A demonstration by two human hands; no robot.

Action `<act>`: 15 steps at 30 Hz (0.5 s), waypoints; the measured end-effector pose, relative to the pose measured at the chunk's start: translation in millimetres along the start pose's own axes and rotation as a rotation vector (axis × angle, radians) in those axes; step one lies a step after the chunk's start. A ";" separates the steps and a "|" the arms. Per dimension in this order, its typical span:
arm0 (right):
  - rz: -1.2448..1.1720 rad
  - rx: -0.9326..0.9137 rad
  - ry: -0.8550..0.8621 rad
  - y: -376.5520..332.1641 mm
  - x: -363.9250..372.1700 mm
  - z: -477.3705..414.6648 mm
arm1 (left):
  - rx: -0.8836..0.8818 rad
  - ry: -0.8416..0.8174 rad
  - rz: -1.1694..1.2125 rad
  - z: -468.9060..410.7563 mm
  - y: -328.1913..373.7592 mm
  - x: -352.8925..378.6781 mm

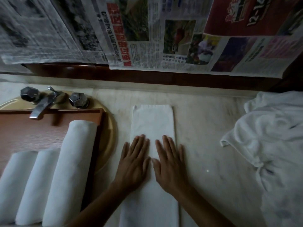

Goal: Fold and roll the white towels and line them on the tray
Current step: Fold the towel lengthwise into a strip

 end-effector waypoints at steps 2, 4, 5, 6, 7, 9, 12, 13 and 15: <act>0.016 -0.003 0.011 7.8 1.9 -27.8 | 0.012 -0.010 -0.045 -26.8 -5.1 -1.8; 0.028 0.000 0.030 17.5 3.9 -56.5 | 0.007 -0.021 -0.107 -56.6 -12.5 -2.5; 0.033 0.000 0.041 22.2 3.9 -70.9 | 0.002 -0.026 -0.130 -71.9 -15.7 -3.7; 0.036 -0.002 0.043 26.6 4.8 -84.6 | -0.003 -0.029 -0.143 -86.6 -19.0 -4.7; 0.040 -0.001 0.038 30.9 5.8 -98.3 | -0.008 -0.034 -0.152 -100.8 -21.7 -5.9; 0.056 0.002 0.015 38.7 10.7 -123.6 | -0.010 -0.034 -0.176 -125.7 -24.8 -10.0; 0.066 0.017 0.004 45.5 16.0 -154.2 | -0.027 -0.040 -0.214 -152.5 -33.1 -14.7; 0.070 0.025 -0.003 46.2 16.4 -160.6 | -0.040 -0.036 -0.231 -156.1 -35.4 -16.8; 0.088 0.049 0.012 46.3 9.2 -162.2 | -0.081 0.019 -0.227 -150.9 -34.3 -24.1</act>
Point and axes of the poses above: each hand's wrist, its own z-axis away from the middle knuckle, its own x-axis out of the palm, y = z × x, the point moved 10 cm from there along -z, towards the middle knuckle, and after that the axes turned 13 degrees about z, right-handed, at the moved point
